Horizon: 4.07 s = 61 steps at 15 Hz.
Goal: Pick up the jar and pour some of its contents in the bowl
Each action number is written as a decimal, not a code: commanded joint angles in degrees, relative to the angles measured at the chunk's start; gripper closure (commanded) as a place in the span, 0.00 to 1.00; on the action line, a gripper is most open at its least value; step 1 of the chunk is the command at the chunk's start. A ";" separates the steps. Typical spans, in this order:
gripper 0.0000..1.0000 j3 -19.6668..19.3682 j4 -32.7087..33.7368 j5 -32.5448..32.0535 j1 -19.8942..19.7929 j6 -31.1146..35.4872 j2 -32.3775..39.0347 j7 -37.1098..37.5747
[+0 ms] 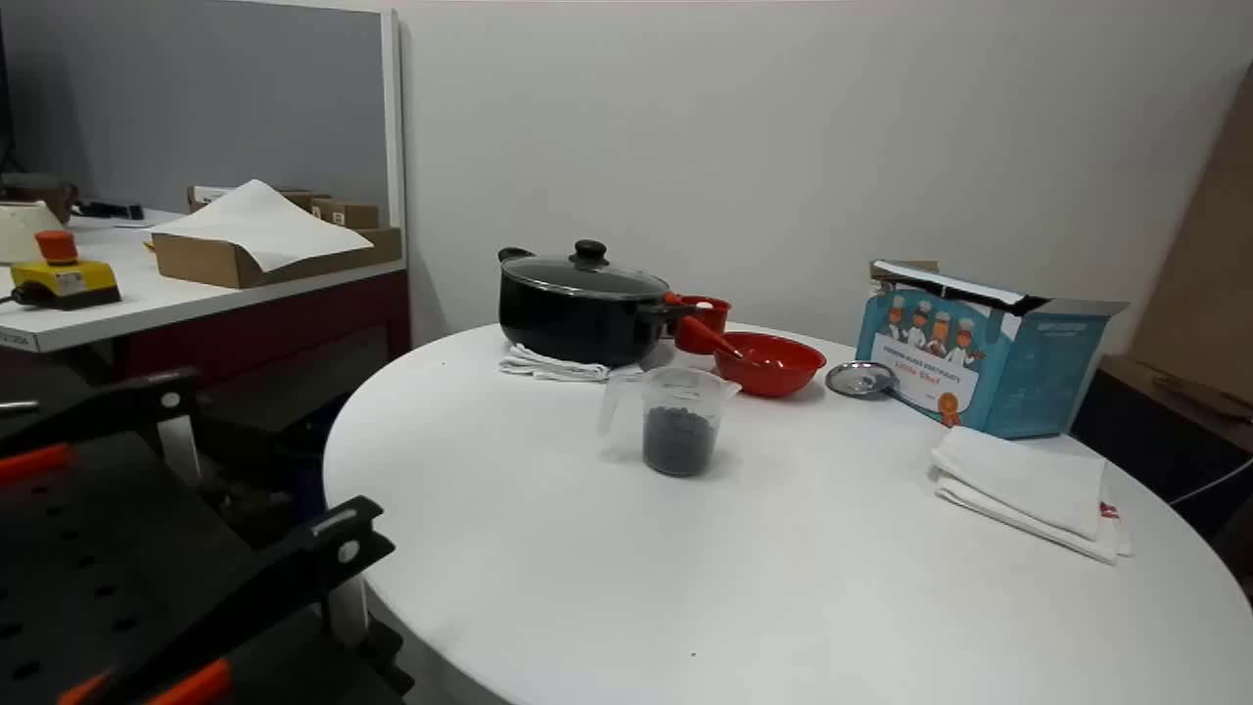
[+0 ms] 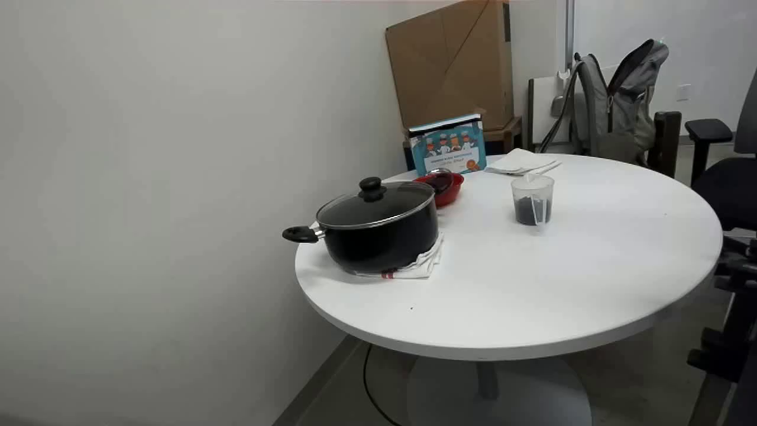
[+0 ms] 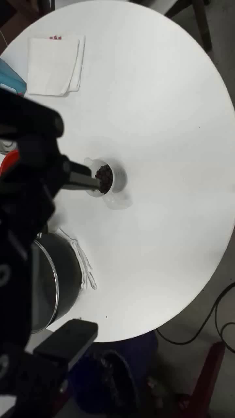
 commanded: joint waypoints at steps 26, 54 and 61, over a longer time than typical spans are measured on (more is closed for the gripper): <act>0.00 13.04 -2.66 3.02 -8.49 28.52 23.27 44.60; 0.00 3.82 15.64 6.32 1.16 52.90 68.36 59.68; 0.27 3.06 17.95 10.34 3.47 53.39 72.84 56.80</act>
